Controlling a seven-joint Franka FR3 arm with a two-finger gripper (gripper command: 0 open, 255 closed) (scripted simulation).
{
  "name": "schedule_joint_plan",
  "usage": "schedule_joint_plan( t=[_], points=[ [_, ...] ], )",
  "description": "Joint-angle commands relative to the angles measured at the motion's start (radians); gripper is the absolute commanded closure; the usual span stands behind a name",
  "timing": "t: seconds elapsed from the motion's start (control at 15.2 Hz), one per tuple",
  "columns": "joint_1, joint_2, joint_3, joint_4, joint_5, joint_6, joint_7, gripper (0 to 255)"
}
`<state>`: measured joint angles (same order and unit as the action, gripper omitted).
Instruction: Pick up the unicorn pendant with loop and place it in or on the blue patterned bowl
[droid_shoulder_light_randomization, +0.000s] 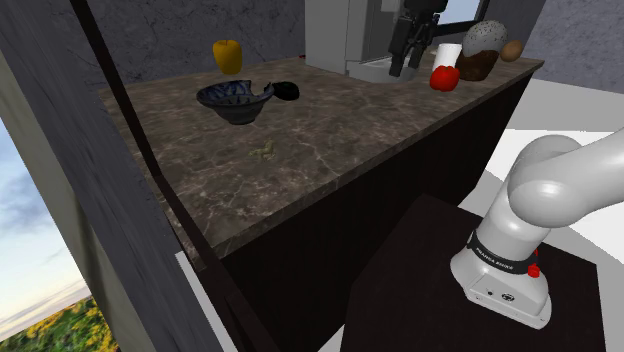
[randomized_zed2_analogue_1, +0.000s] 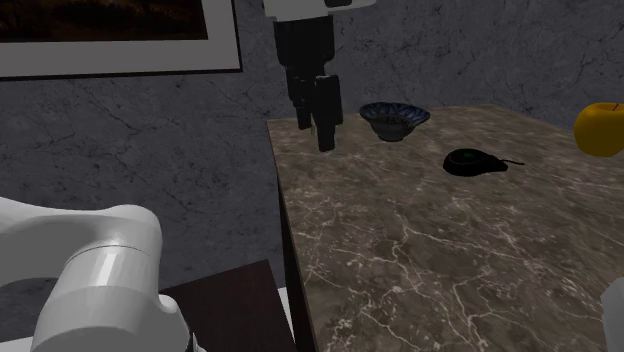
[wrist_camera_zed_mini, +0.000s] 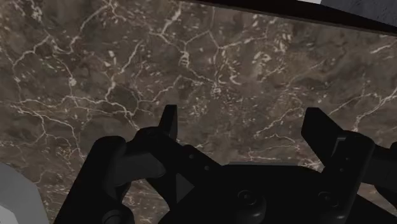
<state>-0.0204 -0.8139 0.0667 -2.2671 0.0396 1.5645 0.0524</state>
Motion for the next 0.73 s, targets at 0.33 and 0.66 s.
schedule_joint_plan(
  t=[0.33, 0.66],
  points=[
    [0.073, 0.133, 0.033, 0.038, 0.018, 0.106, -0.101, 0],
    [0.141, 0.261, 0.073, 0.090, 0.032, 0.193, -0.200, 0]
  ],
)
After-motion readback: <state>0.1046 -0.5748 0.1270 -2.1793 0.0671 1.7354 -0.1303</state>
